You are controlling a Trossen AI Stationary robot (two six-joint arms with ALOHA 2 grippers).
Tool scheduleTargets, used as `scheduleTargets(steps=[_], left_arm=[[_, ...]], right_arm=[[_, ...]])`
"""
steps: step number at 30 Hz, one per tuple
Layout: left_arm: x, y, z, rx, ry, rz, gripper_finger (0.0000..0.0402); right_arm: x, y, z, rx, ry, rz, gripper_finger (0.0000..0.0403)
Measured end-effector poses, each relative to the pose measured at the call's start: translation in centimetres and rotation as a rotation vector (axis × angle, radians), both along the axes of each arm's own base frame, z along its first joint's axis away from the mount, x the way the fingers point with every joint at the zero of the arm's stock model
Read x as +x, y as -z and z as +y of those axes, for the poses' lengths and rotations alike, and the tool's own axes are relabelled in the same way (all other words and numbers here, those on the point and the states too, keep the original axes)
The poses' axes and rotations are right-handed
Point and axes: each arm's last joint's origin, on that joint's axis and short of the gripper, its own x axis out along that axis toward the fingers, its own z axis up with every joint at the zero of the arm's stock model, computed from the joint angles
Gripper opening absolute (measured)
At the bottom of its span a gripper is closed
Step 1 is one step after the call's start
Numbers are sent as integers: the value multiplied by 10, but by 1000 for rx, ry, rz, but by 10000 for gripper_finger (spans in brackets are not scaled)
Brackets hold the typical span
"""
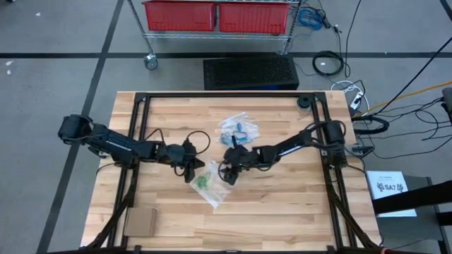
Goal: Sort rubber bands
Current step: Close the bottom transparent zip lock bag with the green rubber bands
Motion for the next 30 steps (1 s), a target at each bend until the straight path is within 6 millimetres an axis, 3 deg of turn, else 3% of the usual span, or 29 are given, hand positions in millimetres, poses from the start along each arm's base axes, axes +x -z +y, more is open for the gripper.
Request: scheduleTargets(steps=[3,6,13,19,26,30], left_arm=[[0,0,1,0,-5,2,46],[0,0,2,5,-3,-1,73],[1,-1,8,24,-15,-9,109],[7,-10,14,35,-23,-127,112],[14,-29,11,32,121,-336,112],[15,-32,11,29,127,-368,112]], right_arm=[[9,7,-2,-1,8,0,195],[15,12,-2,-19,4,7,172],[14,6,7,-143,-39,18,17],[4,-30,22,-293,-30,-6,6],[-15,-77,43,-394,-27,-58,2],[-29,-97,51,-459,5,-57,1]])
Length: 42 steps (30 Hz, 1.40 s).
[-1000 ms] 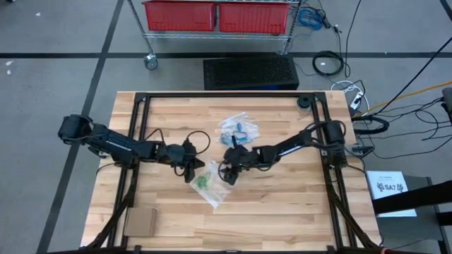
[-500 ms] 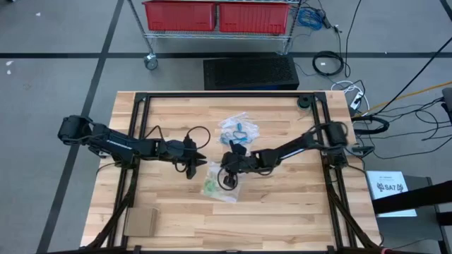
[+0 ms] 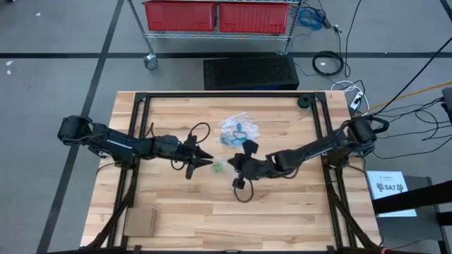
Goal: Sort rubber bands
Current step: Close the bottom transparent zip lock bag with the green rubber bands
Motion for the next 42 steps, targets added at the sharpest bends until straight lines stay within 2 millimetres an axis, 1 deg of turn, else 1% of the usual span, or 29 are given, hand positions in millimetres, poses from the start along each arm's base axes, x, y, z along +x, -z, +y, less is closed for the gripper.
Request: scheduleTargets(steps=[2,6,10,14,18,23,27,35,39,42], left_arm=[[0,-1,0,0,0,-8,112],[1,-4,0,-8,-1,-44,112],[2,-8,0,-16,6,-83,112],[2,-9,-1,-70,10,-85,112],[4,-4,-1,-117,0,-57,112],[13,2,-1,-142,-3,-22,112],[19,-2,-2,-142,1,-34,112],[20,-6,-3,-149,38,-46,112],[20,-6,-2,-147,29,-47,97],[20,-6,-2,-142,24,-47,65]], right_arm=[[-6,-8,5,-12,0,-12,1],[-11,-16,11,-23,-22,-29,1],[-11,-16,12,-28,-32,-22,0],[-11,-17,13,-29,-36,-27,0],[-9,-20,13,-37,-50,-59,0],[-9,-20,13,-41,-54,-58,0],[-9,-20,13,-41,-56,-55,0],[-9,-19,13,-46,-64,-45,0],[-9,-19,14,-40,-72,-44,0],[-9,-19,14,-32,-82,-43,0]])
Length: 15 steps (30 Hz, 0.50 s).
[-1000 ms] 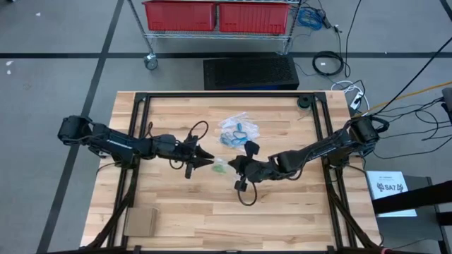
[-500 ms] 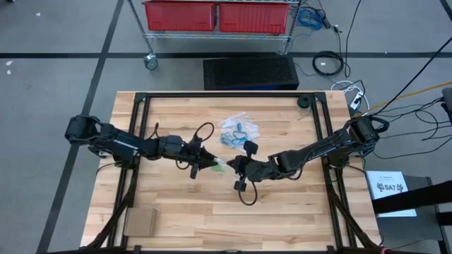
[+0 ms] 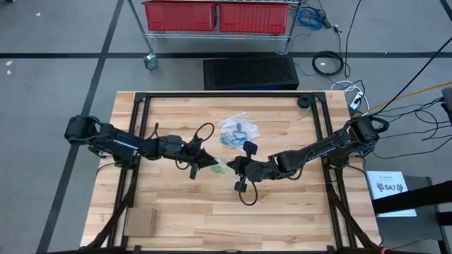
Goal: Sort rubber bands
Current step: Close the bottom transparent zip lock bag with the green rubber bands
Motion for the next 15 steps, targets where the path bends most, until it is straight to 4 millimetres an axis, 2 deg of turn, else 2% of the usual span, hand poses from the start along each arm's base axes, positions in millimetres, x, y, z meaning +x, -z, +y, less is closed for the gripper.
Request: scheduleTargets(steps=[4,10,15], left_arm=[[0,0,0,5,0,3,10],[0,1,0,45,6,-3,4],[0,2,0,82,10,5,3]], right_arm=[[0,0,0,1,-1,0,0],[0,0,0,31,15,-9,4],[-1,-11,1,127,-22,-67,35]])
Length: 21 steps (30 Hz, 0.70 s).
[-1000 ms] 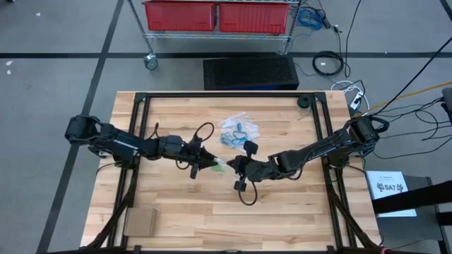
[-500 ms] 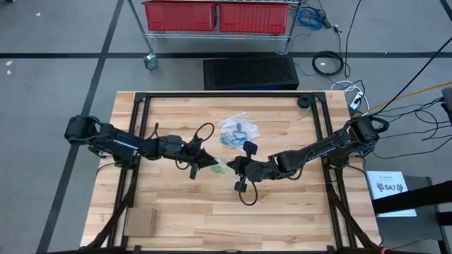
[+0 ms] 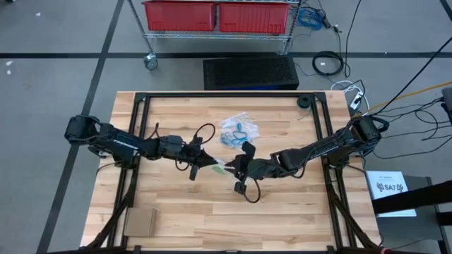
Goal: Sort rubber bands
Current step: Close the bottom transparent zip lock bag with the green rubber bands
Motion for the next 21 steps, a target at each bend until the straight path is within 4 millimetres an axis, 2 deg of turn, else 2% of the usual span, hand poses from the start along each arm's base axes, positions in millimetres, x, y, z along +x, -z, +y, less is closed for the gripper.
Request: scheduleTargets(steps=[3,11,16,21], left_arm=[[0,1,0,53,12,3,2],[-1,2,-4,124,50,-7,1],[-1,1,-5,128,55,-11,1],[-1,1,-5,142,56,-18,0]], right_arm=[[3,-3,-4,39,-27,-25,62],[12,-2,-36,208,-27,-26,121],[17,3,-48,289,-74,-18,124],[23,4,-51,326,-127,-51,113]])
